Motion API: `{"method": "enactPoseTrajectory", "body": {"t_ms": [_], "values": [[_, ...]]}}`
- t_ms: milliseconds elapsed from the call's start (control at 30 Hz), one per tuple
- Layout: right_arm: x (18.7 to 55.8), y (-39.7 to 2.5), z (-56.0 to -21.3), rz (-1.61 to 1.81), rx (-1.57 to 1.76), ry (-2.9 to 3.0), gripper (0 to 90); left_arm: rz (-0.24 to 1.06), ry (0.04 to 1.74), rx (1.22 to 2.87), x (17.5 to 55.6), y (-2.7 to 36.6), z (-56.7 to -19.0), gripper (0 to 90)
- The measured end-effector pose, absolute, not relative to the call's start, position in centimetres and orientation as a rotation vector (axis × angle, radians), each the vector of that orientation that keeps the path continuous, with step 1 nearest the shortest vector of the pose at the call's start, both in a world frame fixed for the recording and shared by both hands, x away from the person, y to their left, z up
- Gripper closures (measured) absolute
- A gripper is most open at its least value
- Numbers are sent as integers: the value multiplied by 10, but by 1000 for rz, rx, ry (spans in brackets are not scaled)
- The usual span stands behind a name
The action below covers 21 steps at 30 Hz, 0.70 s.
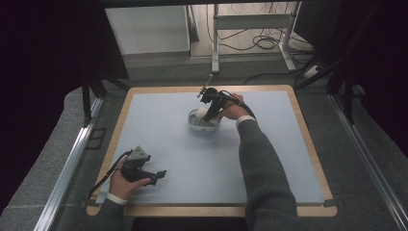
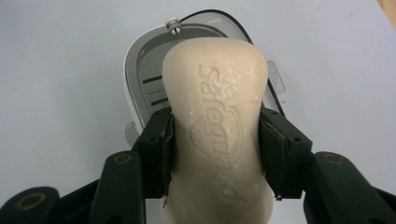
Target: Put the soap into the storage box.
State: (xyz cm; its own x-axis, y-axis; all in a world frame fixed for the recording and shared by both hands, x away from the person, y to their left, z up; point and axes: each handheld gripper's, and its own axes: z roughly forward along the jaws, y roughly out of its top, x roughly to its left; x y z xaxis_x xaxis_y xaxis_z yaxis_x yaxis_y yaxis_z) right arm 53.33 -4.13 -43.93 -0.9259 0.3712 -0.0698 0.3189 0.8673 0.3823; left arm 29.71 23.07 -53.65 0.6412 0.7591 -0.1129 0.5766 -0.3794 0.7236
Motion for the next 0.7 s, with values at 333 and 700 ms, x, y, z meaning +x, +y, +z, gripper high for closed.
{"method": "enactPoseTrajectory", "body": {"t_ms": [333,700], "values": [[537,-29,-445,536,459,2905,488,306,1034,2105,297,230,-537,69],[538,-24,-456,488,407,2922,487,305,1035,2103,297,230,-537,69]]}}
